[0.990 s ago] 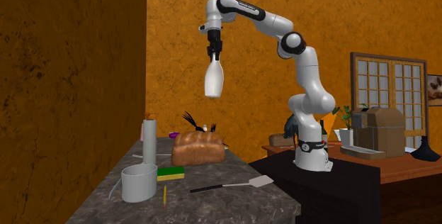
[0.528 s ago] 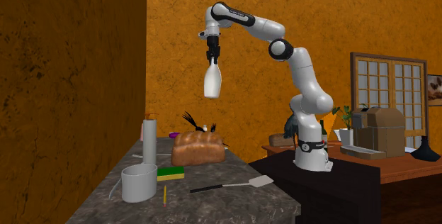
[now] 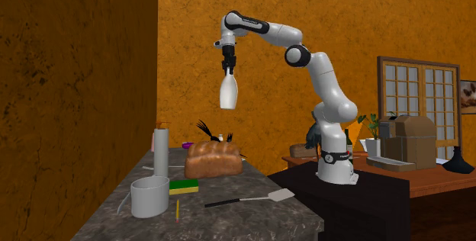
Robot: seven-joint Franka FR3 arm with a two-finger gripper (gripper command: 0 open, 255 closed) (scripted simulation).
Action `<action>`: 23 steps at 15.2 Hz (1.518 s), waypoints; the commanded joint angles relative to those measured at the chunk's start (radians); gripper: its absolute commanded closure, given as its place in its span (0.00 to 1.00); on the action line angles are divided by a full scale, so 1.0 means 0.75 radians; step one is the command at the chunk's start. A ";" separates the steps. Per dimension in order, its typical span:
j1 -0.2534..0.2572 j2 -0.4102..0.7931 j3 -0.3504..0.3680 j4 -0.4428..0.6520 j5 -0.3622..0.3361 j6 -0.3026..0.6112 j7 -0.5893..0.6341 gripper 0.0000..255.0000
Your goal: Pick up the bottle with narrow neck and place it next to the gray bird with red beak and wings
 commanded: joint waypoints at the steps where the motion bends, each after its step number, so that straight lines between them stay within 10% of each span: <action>1: 0.044 -0.050 0.000 -0.112 -0.037 0.070 0.013 1.00; 23: 0.190 -0.310 0.035 -0.829 -0.208 0.574 0.112 1.00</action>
